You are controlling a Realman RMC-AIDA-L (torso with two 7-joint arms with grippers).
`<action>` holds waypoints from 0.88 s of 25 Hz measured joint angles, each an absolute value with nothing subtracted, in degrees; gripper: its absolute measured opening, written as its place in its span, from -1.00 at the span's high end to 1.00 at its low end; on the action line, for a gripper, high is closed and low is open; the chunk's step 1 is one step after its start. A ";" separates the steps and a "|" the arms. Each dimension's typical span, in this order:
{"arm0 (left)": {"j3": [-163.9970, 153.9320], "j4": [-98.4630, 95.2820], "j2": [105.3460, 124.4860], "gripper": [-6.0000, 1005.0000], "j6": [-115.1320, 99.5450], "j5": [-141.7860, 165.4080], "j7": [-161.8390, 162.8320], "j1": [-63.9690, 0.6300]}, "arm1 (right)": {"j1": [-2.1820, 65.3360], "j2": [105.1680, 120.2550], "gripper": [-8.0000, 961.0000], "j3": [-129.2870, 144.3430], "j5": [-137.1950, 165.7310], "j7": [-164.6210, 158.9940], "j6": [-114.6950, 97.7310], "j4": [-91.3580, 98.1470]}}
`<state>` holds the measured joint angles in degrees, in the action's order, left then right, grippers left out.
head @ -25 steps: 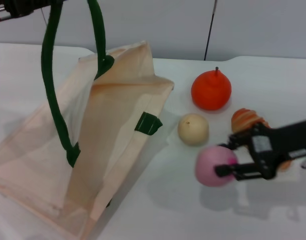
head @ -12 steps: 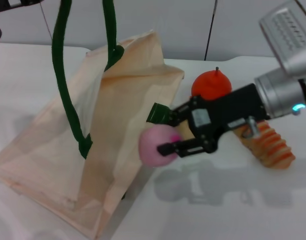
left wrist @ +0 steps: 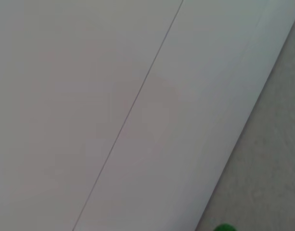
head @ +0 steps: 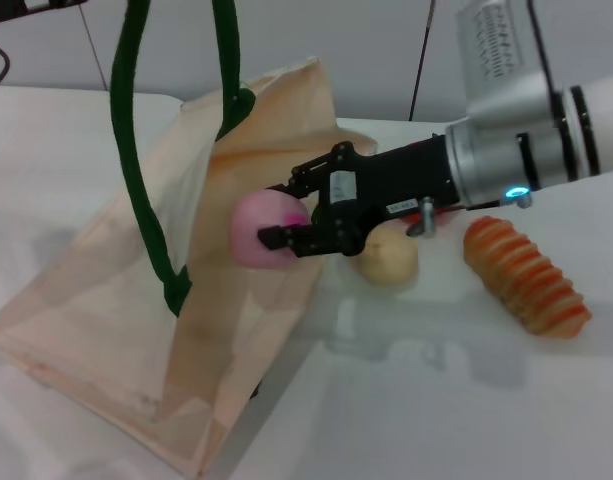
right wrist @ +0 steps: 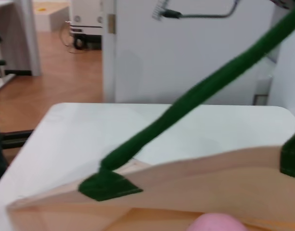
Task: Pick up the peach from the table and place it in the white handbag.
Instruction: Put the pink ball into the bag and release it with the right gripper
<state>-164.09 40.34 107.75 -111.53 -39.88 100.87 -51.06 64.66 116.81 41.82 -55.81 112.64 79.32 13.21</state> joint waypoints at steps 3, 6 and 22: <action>-164.09 40.34 107.76 0.75 -111.53 -39.86 100.89 -51.06 | 65.42 116.96 0.05 41.69 -56.54 114.51 76.59 10.45; -164.09 40.29 107.83 0.75 -111.53 -39.84 101.01 -51.05 | 65.65 117.10 0.05 41.22 -59.73 117.88 74.61 7.90; -164.09 40.15 108.19 0.75 -111.53 -39.84 101.00 -51.26 | 65.70 117.21 0.06 41.64 -66.22 124.27 69.17 2.77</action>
<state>-164.09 40.15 108.19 -111.53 -39.84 101.00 -51.26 65.70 117.21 41.64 -66.22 124.27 69.17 2.77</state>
